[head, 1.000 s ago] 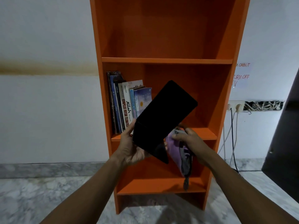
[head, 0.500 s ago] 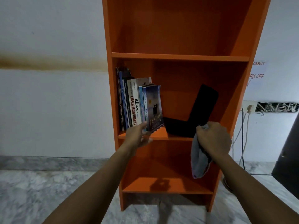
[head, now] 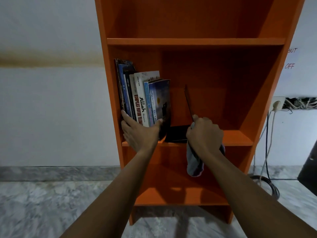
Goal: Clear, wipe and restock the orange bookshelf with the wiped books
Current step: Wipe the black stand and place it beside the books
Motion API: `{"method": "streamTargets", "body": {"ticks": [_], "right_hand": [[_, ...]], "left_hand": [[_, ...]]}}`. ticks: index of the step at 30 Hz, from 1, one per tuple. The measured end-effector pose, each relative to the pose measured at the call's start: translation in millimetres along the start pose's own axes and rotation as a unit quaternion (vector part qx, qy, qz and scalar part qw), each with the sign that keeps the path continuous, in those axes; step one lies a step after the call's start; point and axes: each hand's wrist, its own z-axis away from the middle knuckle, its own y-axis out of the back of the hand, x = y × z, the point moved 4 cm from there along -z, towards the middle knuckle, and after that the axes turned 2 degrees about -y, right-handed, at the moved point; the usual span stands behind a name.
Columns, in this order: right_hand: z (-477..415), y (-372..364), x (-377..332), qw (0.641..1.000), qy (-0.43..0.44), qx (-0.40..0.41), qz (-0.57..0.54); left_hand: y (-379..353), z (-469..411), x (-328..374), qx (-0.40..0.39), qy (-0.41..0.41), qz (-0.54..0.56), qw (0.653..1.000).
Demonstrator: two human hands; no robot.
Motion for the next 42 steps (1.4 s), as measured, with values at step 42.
{"method": "streamTargets", "body": {"ticks": [42], "right_hand": [[1.1, -53.7, -40.9, 0.974, 0.071, -0.137, -0.169]], "left_hand": [[-12.0, -24.4, 8.5, 0.051, 0.034, -0.012, 0.998]]}}
